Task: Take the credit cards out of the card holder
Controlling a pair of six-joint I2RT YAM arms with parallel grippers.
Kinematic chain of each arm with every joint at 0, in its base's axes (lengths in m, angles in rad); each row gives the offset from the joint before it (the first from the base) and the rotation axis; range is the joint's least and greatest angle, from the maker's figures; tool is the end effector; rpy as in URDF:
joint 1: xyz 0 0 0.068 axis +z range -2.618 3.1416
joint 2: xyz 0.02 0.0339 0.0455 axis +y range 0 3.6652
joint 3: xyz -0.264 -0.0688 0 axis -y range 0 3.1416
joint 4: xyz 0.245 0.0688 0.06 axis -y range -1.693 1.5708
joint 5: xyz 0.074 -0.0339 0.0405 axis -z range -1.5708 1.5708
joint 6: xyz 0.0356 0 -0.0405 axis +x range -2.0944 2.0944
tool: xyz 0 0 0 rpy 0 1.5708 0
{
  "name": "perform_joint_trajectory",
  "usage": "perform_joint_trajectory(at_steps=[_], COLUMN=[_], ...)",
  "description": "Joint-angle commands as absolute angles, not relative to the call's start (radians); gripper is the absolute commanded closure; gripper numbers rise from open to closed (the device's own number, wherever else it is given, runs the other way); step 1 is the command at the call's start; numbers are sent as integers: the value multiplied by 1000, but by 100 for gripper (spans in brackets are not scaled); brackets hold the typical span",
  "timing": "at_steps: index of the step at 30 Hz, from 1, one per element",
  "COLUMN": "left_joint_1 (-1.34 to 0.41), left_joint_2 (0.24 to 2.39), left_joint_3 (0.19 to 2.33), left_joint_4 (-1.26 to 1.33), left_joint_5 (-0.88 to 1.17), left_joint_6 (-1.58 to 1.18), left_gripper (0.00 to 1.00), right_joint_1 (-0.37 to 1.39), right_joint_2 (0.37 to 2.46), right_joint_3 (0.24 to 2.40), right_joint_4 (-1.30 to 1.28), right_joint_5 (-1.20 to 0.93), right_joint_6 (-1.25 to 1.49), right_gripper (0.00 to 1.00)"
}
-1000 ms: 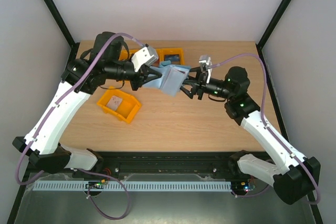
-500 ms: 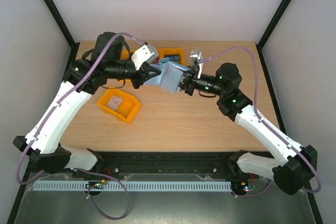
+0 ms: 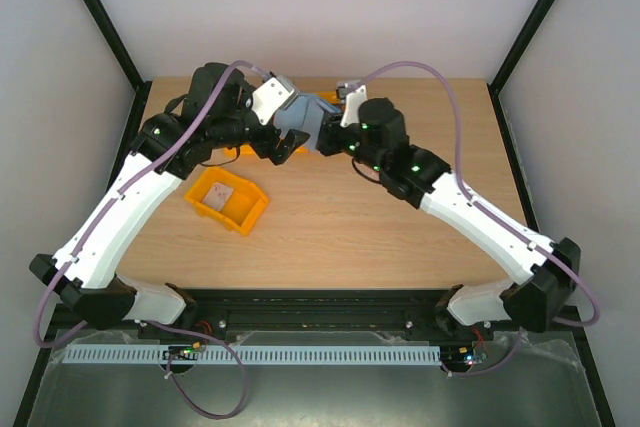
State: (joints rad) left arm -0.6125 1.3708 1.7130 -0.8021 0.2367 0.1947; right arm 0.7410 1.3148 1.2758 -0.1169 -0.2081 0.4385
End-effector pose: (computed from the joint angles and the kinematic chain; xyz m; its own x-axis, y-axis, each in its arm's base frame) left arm 0.2206 -0.1652 0.4628 -0.2149 0.3809 -0.8993 0.7873 0.6125 0.0713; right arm 0.2221 0.2132 0.4024 -0.4481 0.1531 -0.8808 -0.6857 0.5733 0.4485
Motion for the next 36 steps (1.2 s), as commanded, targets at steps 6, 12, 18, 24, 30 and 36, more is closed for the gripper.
perform_joint_trajectory(at_steps=[6,12,18,24,30,36], left_joint_1=[-618,-608,-534,-491,-483,-595], left_joint_2=[1382,1373,1361,1331,1324,1349], left_joint_3=[1669,1623,1626,1627,1713,1723], left_joint_4=[-773,-741,-747,-764,-799,-795], left_joint_5=[142,-59,23,121,218,72], left_joint_6=[189,195,160,175,233,305], left_gripper=[1,1,1,1,1,1], right_joint_1=[856,856,848,786,743,742], right_joint_2=[1411,1392,1335,1305,1348,1411], right_joint_3=[1444,1444,1424,1403,1426,1447], right_joint_4=[-263,-208,-178,-192,-233,-198], right_joint_5=[15,-122,-199,-292,-248,-197], right_joint_6=[479,475,431,435,549,674], right_gripper=[98,98,98,98,98,98])
